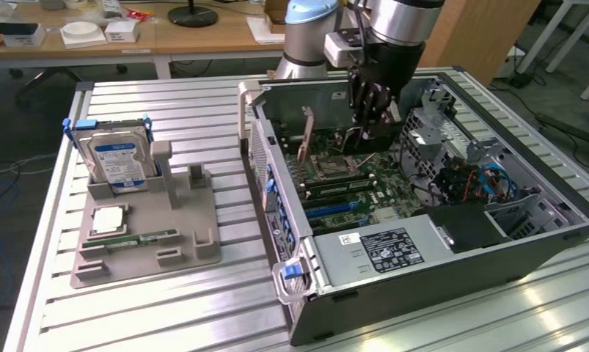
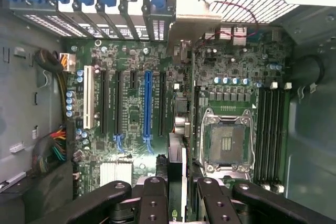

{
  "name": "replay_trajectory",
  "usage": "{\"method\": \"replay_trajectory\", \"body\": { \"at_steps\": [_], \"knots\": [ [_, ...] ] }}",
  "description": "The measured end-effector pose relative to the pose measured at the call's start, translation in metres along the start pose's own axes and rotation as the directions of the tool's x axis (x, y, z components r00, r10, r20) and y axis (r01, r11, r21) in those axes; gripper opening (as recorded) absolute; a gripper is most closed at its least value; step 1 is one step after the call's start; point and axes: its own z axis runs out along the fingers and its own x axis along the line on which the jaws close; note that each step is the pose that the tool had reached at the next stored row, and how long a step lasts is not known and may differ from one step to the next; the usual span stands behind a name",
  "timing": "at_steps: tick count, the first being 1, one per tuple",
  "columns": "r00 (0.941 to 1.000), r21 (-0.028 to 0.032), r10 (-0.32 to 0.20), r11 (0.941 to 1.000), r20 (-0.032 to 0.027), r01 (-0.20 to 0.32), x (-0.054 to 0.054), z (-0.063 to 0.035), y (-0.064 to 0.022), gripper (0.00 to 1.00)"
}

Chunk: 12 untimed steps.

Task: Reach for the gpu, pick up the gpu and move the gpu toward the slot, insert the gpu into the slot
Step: 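Insert the gpu into the slot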

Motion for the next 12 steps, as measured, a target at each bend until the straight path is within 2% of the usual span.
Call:
{"method": "replay_trajectory", "body": {
  "at_steps": [2,12],
  "knots": [
    [1.0,0.0043,0.0,1.0,-0.0004,0.0,0.001,0.0019,0.0001,0.26],
    [1.0,0.0051,0.0,1.0,-0.0001,0.0,0.018,0.005,0.0008,0.26]
  ]
}}
